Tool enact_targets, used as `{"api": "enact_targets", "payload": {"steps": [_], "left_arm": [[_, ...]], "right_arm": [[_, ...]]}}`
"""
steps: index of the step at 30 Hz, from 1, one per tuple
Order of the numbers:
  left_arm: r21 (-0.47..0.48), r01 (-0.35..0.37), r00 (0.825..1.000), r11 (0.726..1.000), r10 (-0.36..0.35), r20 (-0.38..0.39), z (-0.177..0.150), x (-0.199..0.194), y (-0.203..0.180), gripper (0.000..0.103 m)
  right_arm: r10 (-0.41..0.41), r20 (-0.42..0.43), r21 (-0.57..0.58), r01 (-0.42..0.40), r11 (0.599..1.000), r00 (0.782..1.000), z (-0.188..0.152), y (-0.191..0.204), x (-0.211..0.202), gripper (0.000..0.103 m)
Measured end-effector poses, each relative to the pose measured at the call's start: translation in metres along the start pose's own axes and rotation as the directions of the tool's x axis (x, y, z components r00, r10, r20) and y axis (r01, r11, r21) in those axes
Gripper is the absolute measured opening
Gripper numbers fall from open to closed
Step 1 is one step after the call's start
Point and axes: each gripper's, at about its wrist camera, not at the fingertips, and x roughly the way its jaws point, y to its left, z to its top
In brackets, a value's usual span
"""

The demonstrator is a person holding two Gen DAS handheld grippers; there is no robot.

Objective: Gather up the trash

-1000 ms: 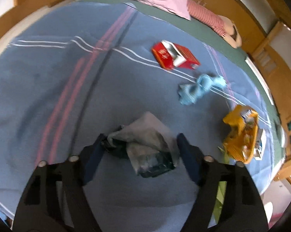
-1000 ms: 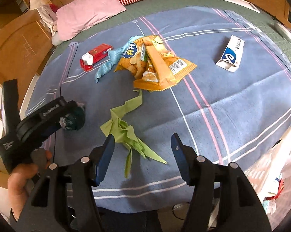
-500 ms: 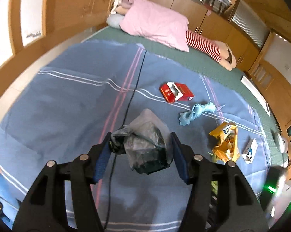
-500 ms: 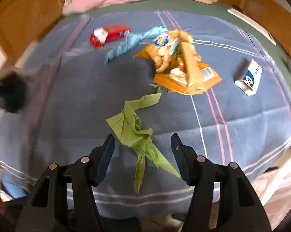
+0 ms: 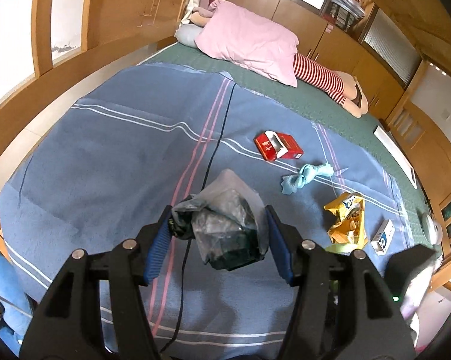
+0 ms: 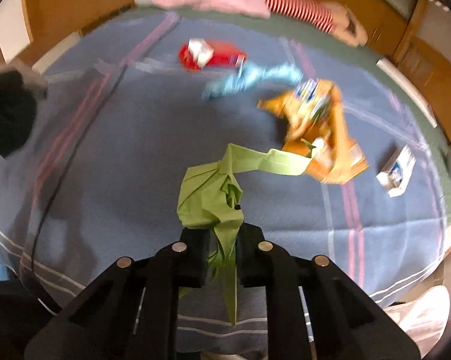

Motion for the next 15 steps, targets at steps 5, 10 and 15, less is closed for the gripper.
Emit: {"api": "enact_targets", "payload": {"steps": [5,10,15], "left_arm": [[-0.020,-0.015,1.000,1.000,0.015,0.001,0.001,-0.002,0.008,0.061],[-0.017,-0.020,1.000,1.000,0.020,-0.001,0.002,-0.002,0.008,0.061],[0.000,-0.021,1.000,1.000,0.021,-0.005,0.001,0.001,0.004,0.061]], "right_arm": [[0.090,0.029,0.108,-0.093,0.990,0.996,0.005,-0.013,-0.037,0.015],[0.130,0.017,0.156,-0.131,0.979,0.991,-0.004,-0.011,-0.045,0.015],[0.115,0.031,0.153,-0.119,0.981,0.993,-0.008,-0.009,-0.050,0.015]]}}
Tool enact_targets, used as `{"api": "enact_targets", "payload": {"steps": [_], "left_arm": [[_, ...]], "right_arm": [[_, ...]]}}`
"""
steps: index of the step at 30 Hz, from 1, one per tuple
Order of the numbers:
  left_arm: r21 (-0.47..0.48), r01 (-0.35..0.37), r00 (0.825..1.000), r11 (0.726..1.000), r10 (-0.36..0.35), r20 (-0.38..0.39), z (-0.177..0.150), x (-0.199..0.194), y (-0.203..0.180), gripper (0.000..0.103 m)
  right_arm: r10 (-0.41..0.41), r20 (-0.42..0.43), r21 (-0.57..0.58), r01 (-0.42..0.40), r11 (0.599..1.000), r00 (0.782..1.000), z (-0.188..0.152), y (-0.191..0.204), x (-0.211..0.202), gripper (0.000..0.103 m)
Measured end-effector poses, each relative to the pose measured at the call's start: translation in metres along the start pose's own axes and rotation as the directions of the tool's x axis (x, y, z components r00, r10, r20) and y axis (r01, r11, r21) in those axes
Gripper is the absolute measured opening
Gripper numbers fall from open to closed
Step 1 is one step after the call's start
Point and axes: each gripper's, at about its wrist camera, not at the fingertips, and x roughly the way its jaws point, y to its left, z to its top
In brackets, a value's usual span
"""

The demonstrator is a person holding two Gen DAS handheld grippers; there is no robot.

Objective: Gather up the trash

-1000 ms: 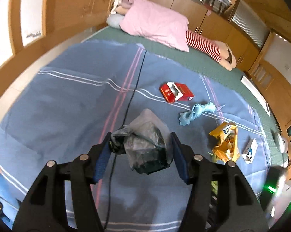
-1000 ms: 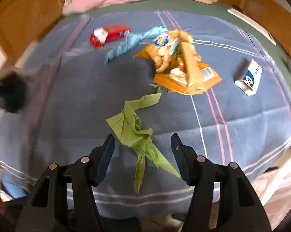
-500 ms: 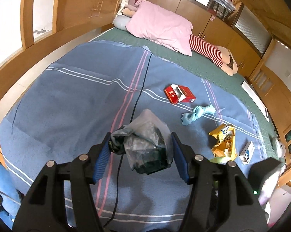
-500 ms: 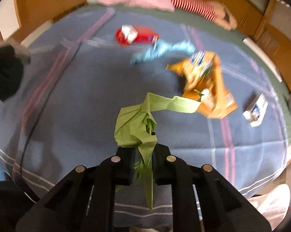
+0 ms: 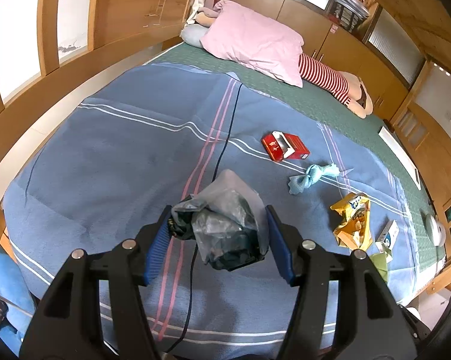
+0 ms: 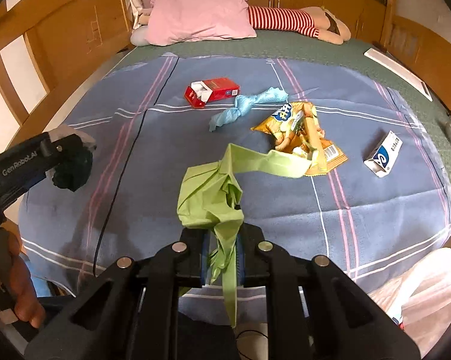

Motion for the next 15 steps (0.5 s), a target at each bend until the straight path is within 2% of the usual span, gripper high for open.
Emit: {"api": "enact_targets", "payload": {"steps": [15], "left_arm": [[0.008,0.001,1.000,1.000,-0.001,0.000,-0.0014,0.0004,-0.0023,0.061]], "right_arm": [[0.001,0.004,0.003,-0.001,1.000,1.000,0.0001,-0.0014,-0.0007,0.015]]}}
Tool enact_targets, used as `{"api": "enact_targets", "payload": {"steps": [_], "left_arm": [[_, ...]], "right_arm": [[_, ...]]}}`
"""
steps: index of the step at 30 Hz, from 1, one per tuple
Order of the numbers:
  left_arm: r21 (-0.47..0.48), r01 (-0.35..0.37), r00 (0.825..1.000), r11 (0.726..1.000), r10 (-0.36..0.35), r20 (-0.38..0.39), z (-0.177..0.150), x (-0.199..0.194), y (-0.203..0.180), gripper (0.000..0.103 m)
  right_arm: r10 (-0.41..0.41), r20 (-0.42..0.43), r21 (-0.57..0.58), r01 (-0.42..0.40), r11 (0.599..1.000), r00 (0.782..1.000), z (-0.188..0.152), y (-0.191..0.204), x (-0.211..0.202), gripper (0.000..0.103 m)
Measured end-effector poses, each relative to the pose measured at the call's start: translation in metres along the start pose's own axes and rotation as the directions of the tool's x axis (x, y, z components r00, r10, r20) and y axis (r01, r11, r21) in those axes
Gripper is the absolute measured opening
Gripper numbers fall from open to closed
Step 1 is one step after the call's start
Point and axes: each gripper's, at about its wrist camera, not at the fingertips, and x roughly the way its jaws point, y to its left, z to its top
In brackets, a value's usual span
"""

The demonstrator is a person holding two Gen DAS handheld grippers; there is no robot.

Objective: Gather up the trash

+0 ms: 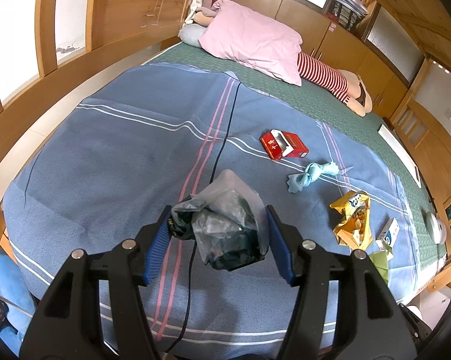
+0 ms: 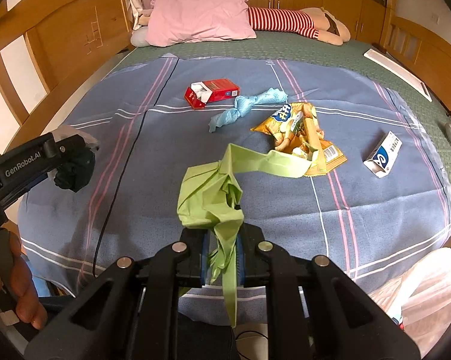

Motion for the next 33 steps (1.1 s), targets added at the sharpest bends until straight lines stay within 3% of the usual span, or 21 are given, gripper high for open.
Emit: {"api": "enact_targets", "payload": {"steps": [23,27,30,33], "left_arm": [[0.023,0.007,1.000,1.000,-0.007,-0.001,-0.002,-0.002,-0.005,0.061],[0.044,0.075,0.997,0.996,-0.076,0.018,-0.001,-0.008,-0.010,0.061],[0.057,0.196,0.980,0.979,-0.197,0.013,-0.002,-0.013,-0.017,0.061],[0.068,0.262,0.965,0.963,-0.263,0.002,-0.005,-0.015,-0.025,0.061]], "right_arm": [[0.008,0.003,0.025,-0.008,1.000,1.000,0.000,-0.004,0.000,0.015],[0.017,0.033,0.095,-0.020,0.995,0.999,0.003,-0.024,-0.006,0.015],[-0.017,0.064,0.113,0.010,0.993,0.998,0.003,-0.042,-0.018,0.015],[-0.074,0.097,0.142,0.060,0.988,0.993,0.000,-0.071,-0.039,0.015]]}}
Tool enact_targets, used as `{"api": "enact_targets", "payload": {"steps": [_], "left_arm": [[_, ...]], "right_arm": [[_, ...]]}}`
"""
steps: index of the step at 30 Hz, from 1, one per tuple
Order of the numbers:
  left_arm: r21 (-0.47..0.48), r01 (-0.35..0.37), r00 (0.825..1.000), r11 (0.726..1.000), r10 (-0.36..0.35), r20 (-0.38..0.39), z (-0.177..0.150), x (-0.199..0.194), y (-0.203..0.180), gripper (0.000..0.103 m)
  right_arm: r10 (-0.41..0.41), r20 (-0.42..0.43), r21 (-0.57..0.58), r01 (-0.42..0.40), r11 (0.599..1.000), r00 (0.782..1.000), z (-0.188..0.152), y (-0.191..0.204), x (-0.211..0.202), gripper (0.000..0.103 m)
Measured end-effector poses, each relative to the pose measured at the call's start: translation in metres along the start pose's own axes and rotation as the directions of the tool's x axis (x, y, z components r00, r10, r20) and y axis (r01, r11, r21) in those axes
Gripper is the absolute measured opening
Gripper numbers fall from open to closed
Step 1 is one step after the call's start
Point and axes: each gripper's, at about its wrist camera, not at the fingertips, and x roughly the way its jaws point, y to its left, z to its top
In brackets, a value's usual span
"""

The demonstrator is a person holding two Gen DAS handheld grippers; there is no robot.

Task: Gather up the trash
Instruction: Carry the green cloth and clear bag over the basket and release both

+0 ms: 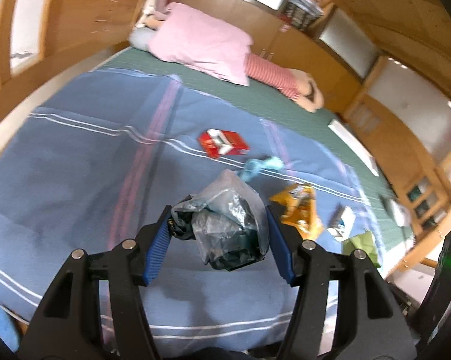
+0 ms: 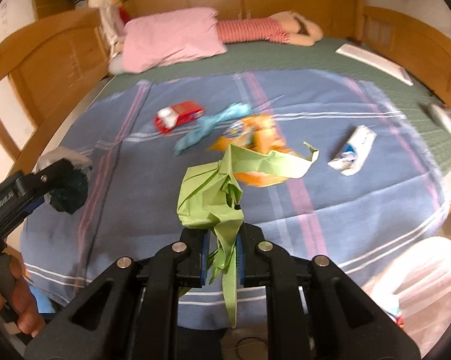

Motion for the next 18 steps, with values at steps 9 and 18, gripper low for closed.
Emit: {"api": "enact_targets", "payload": {"steps": [9,18], "left_arm": [[0.048,0.119,0.992,0.992,-0.121,0.032,-0.006,-0.008,-0.027,0.061],[0.088,0.311,0.950,0.946,-0.307,-0.052,-0.030,-0.010,-0.073,0.061]], "right_arm": [[-0.152,0.017,0.090,0.150,0.985,0.988,0.007,-0.080,-0.035,0.015],[-0.219,-0.240,0.161,0.262,0.952,0.946,-0.069,-0.150,-0.036,0.015]]}}
